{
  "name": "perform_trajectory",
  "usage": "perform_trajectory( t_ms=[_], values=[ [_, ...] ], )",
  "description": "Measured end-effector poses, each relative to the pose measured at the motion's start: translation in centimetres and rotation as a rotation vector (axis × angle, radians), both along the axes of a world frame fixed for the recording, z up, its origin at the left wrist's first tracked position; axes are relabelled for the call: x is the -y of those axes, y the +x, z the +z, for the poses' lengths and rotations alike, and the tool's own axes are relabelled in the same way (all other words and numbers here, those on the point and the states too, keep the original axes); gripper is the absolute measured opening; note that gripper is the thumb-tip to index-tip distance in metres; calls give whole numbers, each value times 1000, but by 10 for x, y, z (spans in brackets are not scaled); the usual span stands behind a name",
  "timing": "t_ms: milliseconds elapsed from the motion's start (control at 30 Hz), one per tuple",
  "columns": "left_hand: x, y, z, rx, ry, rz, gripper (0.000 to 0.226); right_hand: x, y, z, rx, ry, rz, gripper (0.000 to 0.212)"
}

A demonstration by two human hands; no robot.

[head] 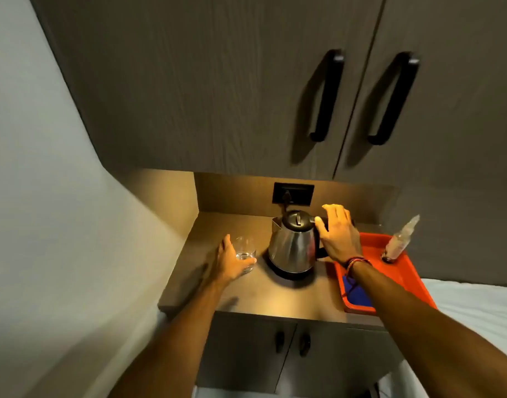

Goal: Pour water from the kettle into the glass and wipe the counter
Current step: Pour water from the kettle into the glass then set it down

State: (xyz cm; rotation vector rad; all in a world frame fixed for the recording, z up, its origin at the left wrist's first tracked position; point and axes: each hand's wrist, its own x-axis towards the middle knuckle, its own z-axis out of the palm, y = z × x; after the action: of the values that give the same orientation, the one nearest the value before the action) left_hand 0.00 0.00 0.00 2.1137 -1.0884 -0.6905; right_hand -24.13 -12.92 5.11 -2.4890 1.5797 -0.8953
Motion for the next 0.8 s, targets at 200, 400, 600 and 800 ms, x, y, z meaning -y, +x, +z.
perform_trajectory(
  t_ms=[200, 400, 600, 800],
  values=[
    [20, 3, -39, -219, -11, 95, 114, 33, 9, -27, 134, 340, -56, 24],
    [48, 7, -58, -412, -141, 217, 92, 71, 17, -36, 331, 486, -133, 46],
    [55, 14, -67, -316, -177, 195, 86, 69, 40, -34, 356, 323, -206, 50],
    [49, 25, -65, -193, -188, 187, 92, 68, 81, -3, 205, 175, -102, 52]
  ],
)
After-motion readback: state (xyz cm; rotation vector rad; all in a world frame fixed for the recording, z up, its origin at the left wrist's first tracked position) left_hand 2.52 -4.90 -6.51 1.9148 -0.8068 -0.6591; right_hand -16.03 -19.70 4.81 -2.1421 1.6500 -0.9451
